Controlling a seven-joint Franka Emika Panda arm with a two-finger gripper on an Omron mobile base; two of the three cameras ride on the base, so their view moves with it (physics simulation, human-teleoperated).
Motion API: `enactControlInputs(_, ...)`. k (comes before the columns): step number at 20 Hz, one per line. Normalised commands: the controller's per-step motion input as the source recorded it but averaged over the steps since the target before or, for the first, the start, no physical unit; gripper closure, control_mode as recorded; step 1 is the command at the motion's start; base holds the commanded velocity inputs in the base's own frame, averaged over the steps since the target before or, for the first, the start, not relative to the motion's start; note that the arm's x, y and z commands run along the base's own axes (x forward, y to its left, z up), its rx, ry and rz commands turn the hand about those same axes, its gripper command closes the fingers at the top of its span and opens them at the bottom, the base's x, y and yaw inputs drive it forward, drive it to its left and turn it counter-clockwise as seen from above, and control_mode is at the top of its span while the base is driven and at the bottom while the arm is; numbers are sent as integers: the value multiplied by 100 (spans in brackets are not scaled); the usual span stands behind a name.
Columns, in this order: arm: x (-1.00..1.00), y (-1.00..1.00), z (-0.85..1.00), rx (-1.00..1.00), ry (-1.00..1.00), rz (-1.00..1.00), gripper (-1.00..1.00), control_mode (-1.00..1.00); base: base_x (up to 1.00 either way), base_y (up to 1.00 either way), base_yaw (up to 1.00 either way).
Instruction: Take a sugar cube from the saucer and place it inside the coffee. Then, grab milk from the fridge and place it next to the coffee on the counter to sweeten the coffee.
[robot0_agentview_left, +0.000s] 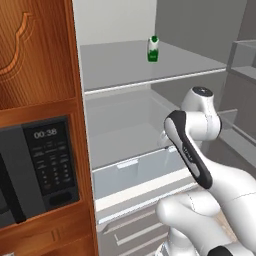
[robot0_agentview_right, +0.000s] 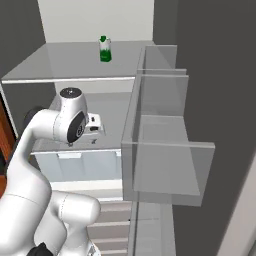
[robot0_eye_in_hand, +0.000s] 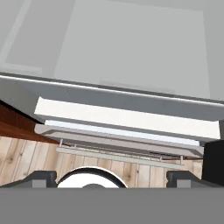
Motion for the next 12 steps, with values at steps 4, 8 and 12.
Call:
enactControlInputs(4, 0, 0, 0, 0, 0, 0, -100, 100, 40, -4, 0)
enactControlInputs(8, 0, 0, 42, 0, -15, -5, -100, -100, 3, -2, 0)
enactControlInputs(12, 0, 0, 93, 0, -41, -13, -100, -100, 0, 0, 0)
